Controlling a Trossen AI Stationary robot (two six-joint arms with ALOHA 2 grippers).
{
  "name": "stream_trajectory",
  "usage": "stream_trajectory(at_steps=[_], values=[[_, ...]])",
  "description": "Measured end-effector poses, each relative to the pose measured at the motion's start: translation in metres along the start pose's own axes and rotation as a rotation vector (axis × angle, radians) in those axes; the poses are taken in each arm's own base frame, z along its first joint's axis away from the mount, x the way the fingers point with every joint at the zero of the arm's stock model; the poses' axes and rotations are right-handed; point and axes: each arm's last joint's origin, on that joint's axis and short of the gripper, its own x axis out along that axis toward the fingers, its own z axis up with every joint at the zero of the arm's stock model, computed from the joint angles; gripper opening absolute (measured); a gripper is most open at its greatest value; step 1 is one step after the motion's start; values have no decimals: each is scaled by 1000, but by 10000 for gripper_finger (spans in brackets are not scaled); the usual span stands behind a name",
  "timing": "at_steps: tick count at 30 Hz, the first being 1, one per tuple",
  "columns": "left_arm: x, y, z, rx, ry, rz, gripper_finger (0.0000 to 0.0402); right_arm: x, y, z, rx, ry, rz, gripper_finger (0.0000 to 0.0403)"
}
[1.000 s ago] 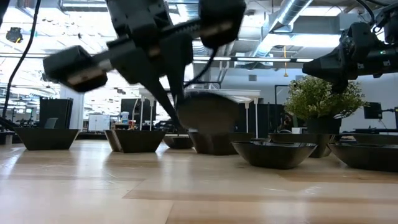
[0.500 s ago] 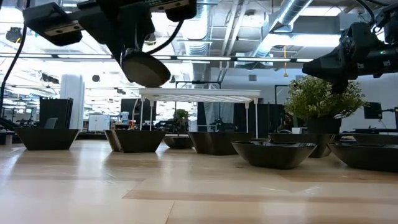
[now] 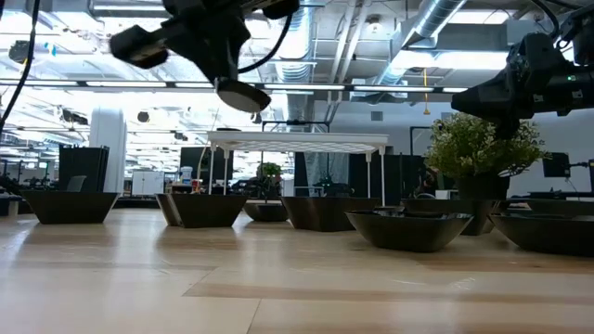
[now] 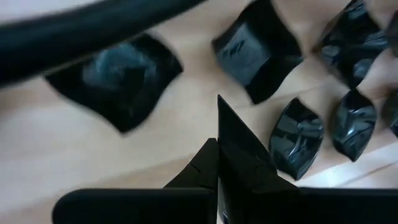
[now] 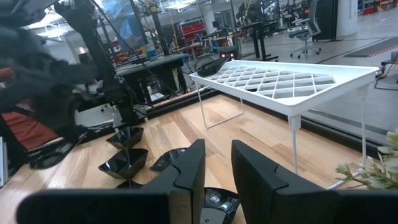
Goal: Pick & Place Mini shaped plates
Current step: Stack the drop-shaped plate on top of the drop-shaped plate on the shelf
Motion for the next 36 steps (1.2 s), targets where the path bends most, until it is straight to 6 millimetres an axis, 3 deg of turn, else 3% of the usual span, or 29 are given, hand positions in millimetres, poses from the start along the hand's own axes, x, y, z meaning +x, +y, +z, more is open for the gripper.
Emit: stream_trajectory(at_steps=[10,19,30,36], values=[[-36,12,71,199,-181,-54,6,0,0,0,0,0,0,74],[-53,34,132,326,-254,-28,6,0,0,0,0,-1,0,74],[-75,85,213,213,-319,-13,6,0,0,0,0,-1,0,74],[-72,113,249,170,-286,-11,6,0,0,0,0,-1,0,74]])
